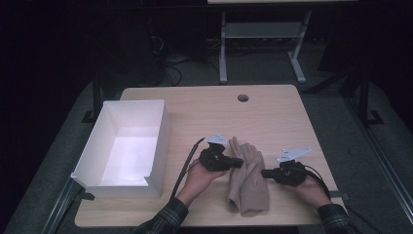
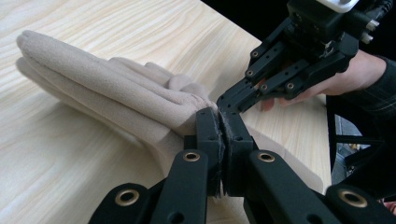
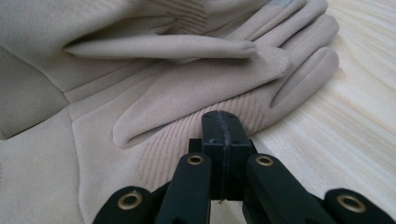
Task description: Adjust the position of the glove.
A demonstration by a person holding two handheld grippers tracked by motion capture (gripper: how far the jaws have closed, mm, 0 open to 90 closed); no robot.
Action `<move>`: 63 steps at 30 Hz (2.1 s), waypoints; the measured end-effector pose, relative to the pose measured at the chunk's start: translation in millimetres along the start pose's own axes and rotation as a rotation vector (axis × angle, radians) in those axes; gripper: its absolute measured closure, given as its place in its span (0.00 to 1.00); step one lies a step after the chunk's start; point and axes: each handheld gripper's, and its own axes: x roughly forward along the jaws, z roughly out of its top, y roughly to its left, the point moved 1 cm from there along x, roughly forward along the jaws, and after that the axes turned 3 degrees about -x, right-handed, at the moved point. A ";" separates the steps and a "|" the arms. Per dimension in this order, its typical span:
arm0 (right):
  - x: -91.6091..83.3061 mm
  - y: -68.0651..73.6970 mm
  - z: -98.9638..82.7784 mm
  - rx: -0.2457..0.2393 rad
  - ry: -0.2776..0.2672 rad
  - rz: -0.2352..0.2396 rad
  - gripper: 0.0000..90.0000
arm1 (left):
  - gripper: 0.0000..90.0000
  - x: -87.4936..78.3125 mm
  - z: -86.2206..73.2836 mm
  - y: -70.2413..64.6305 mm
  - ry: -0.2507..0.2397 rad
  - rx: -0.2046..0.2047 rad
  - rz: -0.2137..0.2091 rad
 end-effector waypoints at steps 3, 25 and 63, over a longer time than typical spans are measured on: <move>1.4 1.0 1.0 0.008 0.000 0.007 1.00 | 0.97 3.4 2.0 -1.1 0.006 0.008 -0.005; 10.5 7.5 7.7 -0.009 0.002 0.020 1.00 | 0.96 50.6 4.7 -7.6 0.062 0.007 -0.037; -15.3 -38.8 -21.4 0.103 -0.036 -0.304 0.29 | 1.00 49.7 -23.4 -32.1 0.225 0.129 0.046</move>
